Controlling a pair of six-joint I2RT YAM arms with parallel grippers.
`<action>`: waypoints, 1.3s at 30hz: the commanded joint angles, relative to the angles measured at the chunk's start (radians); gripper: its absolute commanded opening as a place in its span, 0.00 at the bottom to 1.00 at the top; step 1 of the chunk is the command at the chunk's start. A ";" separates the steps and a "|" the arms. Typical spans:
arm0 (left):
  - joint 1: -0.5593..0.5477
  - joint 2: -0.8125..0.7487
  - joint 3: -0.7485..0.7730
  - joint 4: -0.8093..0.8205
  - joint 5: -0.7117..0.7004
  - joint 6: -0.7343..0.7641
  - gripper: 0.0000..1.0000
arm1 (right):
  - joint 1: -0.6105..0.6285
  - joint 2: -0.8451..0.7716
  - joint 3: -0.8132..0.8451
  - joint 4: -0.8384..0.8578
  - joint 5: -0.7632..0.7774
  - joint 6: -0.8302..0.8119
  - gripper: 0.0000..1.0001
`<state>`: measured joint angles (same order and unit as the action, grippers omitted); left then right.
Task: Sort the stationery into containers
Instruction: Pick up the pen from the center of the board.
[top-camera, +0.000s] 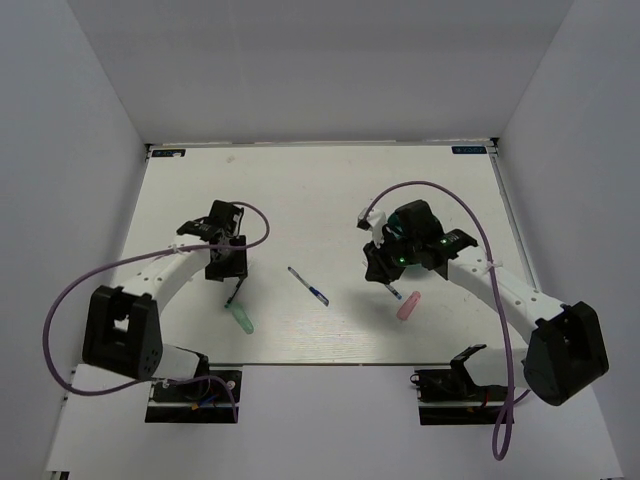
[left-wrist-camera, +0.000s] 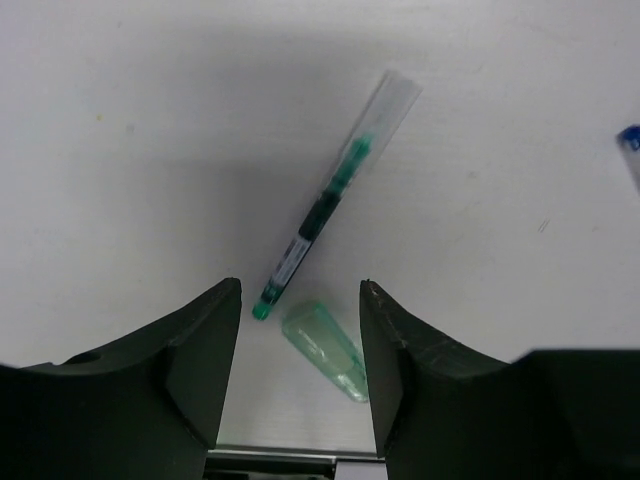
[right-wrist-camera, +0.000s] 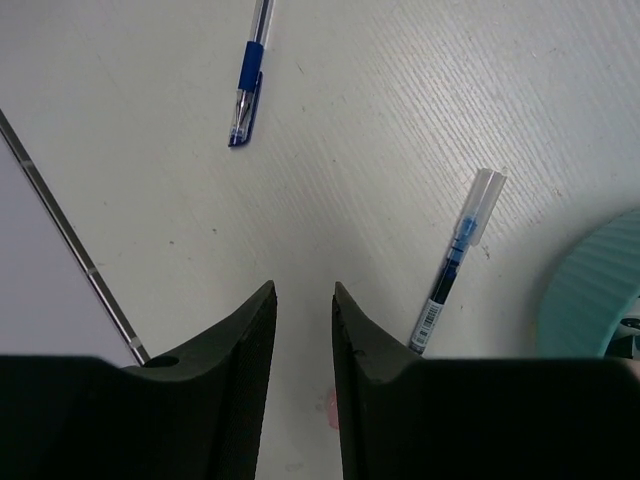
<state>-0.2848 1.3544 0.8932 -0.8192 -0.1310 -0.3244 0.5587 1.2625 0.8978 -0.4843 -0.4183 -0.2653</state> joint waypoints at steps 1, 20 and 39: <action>-0.011 0.092 0.067 0.063 0.011 0.051 0.61 | 0.006 0.015 0.046 -0.049 0.000 0.012 0.32; -0.037 0.371 0.144 0.166 -0.054 0.076 0.41 | 0.001 0.015 0.038 -0.054 -0.016 0.028 0.35; -0.161 0.261 0.437 0.130 0.051 0.008 0.00 | -0.005 -0.095 -0.010 0.052 0.355 0.106 0.00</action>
<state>-0.3771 1.6989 1.2366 -0.7387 -0.1699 -0.2756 0.5575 1.2163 0.8978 -0.5064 -0.2642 -0.2031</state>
